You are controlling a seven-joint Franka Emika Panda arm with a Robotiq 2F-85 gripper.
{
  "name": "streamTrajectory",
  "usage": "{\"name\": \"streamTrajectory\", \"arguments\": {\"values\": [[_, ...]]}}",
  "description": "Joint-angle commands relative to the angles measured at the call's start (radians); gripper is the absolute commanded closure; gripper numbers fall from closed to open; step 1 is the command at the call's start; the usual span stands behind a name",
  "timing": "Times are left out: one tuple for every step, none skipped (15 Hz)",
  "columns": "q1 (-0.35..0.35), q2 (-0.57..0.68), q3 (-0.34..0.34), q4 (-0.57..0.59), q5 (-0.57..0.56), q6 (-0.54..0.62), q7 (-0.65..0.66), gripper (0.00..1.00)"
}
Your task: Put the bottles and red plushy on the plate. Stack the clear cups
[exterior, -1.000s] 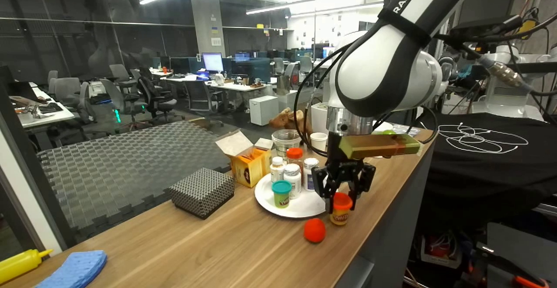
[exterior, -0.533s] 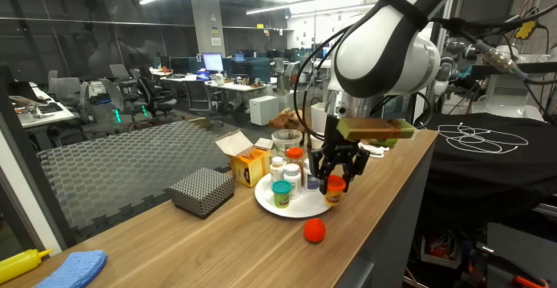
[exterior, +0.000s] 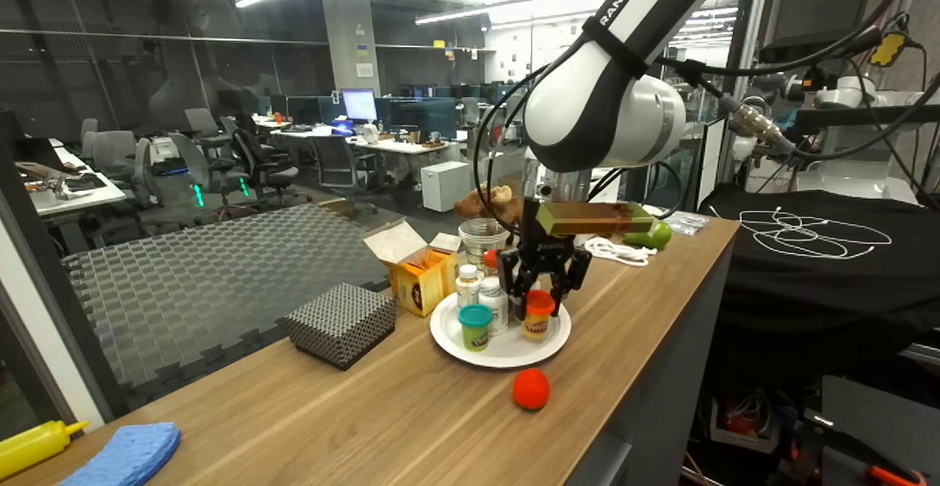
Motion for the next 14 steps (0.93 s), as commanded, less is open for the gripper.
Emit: {"name": "streamTrajectory", "arguments": {"values": [[0.004, 0.056, -0.009, 0.075, -0.019, -0.04, -0.005, 0.72], [0.007, 0.066, -0.013, 0.083, -0.029, -0.041, 0.001, 0.72], [0.01, 0.073, -0.02, 0.086, -0.041, -0.042, 0.01, 0.72], [0.015, 0.08, -0.028, 0.09, -0.055, -0.04, 0.023, 0.72], [0.014, 0.082, -0.032, 0.091, -0.061, -0.042, 0.024, 0.72], [0.016, 0.081, -0.039, 0.09, -0.069, -0.041, 0.03, 0.72], [0.017, 0.08, -0.042, 0.09, -0.076, -0.042, 0.032, 0.72], [0.019, 0.079, -0.045, 0.088, -0.084, -0.043, 0.032, 0.72], [0.018, 0.075, -0.044, 0.085, -0.085, -0.048, 0.027, 0.72], [0.019, 0.068, -0.042, 0.079, -0.087, -0.046, 0.024, 0.22], [0.022, 0.058, -0.04, 0.071, -0.087, -0.045, 0.025, 0.21], [0.025, 0.049, -0.039, 0.064, -0.087, -0.039, 0.032, 0.15], [0.027, 0.03, -0.033, 0.05, -0.075, -0.038, 0.033, 0.08], [0.033, 0.016, -0.032, 0.04, -0.076, -0.03, 0.039, 0.01]]}}
